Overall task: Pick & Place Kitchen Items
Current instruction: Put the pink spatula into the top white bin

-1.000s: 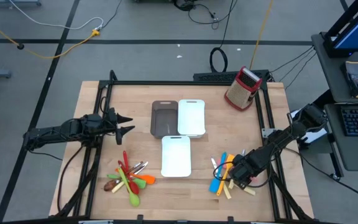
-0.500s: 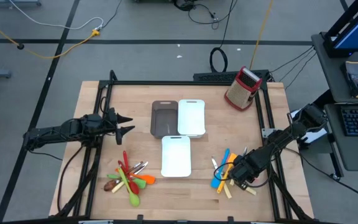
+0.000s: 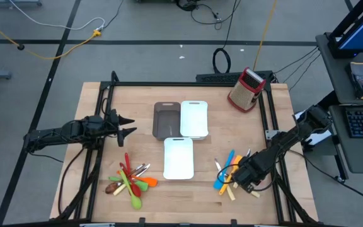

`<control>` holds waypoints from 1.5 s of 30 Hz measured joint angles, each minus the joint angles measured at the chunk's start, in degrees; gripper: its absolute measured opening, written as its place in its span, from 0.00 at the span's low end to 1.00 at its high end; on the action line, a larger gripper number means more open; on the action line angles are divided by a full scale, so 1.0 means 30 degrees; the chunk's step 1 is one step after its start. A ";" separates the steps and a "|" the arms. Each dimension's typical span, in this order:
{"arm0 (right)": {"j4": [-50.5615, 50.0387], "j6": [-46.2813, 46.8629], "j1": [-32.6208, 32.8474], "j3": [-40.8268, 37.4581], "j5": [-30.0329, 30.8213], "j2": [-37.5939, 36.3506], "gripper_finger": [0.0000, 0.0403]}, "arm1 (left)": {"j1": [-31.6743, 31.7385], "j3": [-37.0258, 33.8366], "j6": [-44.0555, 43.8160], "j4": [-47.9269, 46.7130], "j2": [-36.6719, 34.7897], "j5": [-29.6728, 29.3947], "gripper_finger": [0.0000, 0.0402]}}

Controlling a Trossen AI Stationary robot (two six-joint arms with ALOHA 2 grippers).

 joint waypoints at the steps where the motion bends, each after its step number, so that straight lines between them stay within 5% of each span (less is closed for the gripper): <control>1: -0.0423 0.0000 0.0000 0.0157 0.0007 0.0000 0.11 | 0.0007 -0.0003 0.0000 0.0007 -0.0003 0.0000 0.52; 26: -0.9772 -0.1090 0.0000 0.2406 0.0228 -0.0002 0.11 | 0.0002 0.0003 -0.0007 0.0005 0.0005 0.0000 0.52; 36: -0.9130 -0.1649 -0.0877 0.4241 0.1825 -0.0131 0.11 | 0.0004 0.0000 -0.0007 0.0007 0.0000 -0.0007 0.52; 45: -0.2484 -0.3797 -0.3284 0.6131 0.3107 -0.0138 0.11 | 0.0007 -0.0001 -0.0015 0.0007 0.0001 -0.0007 0.52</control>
